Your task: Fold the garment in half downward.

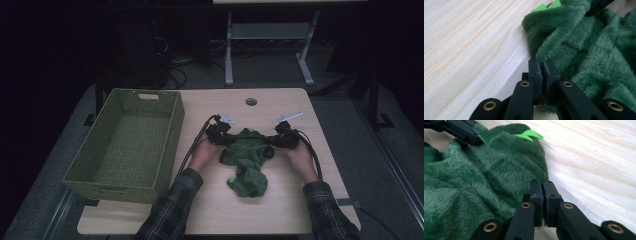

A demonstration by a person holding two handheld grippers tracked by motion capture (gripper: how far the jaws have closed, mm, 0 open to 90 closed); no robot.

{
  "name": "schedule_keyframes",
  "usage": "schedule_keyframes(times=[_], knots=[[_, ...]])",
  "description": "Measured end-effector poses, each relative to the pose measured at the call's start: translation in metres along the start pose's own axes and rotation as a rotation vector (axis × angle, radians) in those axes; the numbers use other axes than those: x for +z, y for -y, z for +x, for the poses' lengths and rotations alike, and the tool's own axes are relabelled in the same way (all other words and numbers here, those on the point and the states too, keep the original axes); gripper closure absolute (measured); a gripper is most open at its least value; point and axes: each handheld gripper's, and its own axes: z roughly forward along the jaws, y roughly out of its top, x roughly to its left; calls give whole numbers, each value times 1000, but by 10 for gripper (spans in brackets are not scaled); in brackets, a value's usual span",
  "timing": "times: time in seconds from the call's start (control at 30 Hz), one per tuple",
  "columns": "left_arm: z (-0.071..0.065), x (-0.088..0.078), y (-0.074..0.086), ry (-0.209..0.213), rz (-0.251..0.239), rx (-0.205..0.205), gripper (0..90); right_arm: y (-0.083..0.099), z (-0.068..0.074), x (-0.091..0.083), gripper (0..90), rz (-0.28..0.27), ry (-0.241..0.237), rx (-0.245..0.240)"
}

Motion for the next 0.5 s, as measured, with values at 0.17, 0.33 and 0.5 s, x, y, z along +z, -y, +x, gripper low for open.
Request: schedule_keyframes(times=[0.17, 0.33, 0.5], knots=[[-1, -13, -11, -13, -57, -15, 865, -4, -1, -9, 883, -40, 9, 14], [0, -29, -26, -24, -111, -8, 859, -13, -6, -22, 882, -80, 1, 39], [-3, -41, -42, -40, -157, 1, 844, -29, -6, -39, 883, -114, 29, 18]])
